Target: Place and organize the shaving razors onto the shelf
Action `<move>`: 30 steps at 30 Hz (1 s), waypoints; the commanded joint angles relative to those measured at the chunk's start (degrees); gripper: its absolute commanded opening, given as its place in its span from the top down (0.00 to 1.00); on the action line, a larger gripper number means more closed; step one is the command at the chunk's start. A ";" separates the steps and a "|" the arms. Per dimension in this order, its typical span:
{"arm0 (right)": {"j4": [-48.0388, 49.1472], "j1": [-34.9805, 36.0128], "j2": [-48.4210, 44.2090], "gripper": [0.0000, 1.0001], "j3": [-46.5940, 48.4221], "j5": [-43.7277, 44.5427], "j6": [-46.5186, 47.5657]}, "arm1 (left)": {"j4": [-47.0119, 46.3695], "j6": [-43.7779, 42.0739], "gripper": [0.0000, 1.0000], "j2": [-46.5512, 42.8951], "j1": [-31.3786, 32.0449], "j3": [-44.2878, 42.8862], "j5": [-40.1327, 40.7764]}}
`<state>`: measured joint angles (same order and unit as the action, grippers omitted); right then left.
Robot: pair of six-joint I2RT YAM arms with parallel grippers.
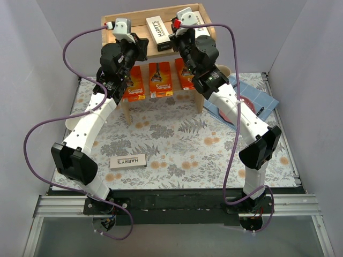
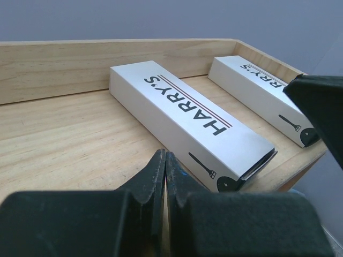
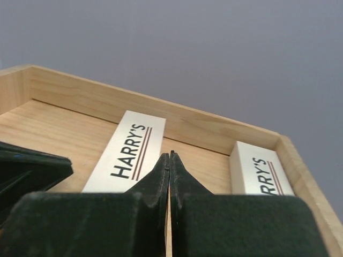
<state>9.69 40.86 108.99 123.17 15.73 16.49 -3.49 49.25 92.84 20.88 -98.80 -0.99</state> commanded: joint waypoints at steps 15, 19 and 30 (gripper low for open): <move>-1.69 -1.22 -3.34 0.99 -4.08 -0.25 3.29 | 1.91 -0.39 0.97 -2.31 1.00 1.25 0.12; -3.54 -1.14 -4.13 0.99 -5.14 -3.15 1.62 | 1.90 -1.00 0.94 -2.14 1.35 1.16 -1.29; -4.24 -0.17 -5.10 0.99 -6.19 -4.83 0.74 | 2.26 -1.62 0.93 -3.36 3.11 2.74 -1.03</move>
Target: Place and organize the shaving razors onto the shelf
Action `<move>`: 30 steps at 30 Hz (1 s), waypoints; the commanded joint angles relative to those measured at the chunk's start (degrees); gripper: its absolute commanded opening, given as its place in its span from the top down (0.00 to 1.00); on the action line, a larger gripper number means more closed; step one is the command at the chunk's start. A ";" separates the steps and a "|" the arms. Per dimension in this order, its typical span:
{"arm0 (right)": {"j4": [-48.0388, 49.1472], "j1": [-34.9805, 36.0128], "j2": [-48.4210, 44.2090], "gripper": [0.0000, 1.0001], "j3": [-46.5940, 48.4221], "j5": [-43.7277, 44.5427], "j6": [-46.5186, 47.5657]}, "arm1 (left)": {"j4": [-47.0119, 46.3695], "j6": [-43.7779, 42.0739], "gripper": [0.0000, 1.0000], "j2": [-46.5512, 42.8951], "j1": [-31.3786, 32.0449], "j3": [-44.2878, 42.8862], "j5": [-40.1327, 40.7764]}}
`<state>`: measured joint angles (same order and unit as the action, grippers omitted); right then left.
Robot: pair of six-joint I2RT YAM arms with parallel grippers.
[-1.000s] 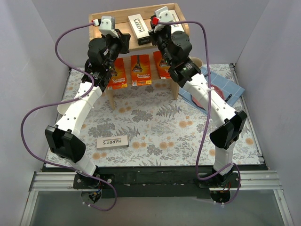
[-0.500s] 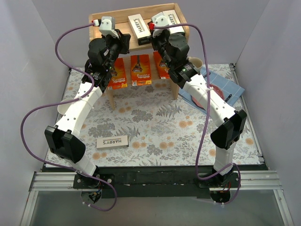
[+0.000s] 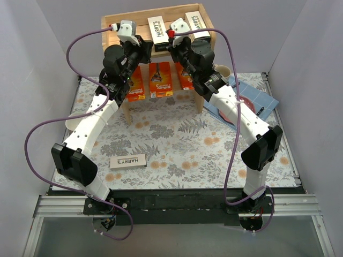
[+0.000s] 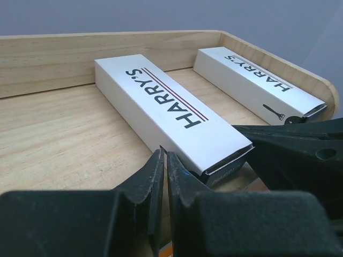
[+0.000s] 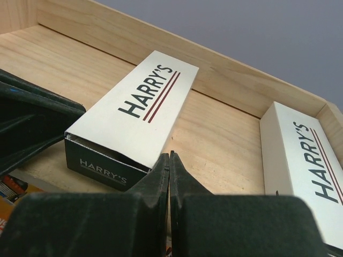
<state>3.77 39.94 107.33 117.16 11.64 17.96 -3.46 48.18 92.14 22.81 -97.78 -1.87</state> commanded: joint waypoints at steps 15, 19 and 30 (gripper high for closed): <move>2.47 0.75 -12.73 0.99 -9.03 1.81 2.78 | 14.18 -8.62 0.64 -21.63 1.98 7.85 4.62; 0.98 0.75 -20.30 0.89 -18.62 1.72 2.00 | 23.48 -20.03 0.28 -31.83 2.07 13.57 -14.71; -14.40 0.66 -36.30 0.12 -45.08 -21.71 -7.58 | 72.19 -54.51 0.06 -37.56 1.98 29.80 -24.06</move>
<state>-5.10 40.53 73.06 77.56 1.72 14.06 45.87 6.37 49.67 24.86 -77.30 -20.03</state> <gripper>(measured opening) 0.869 0.937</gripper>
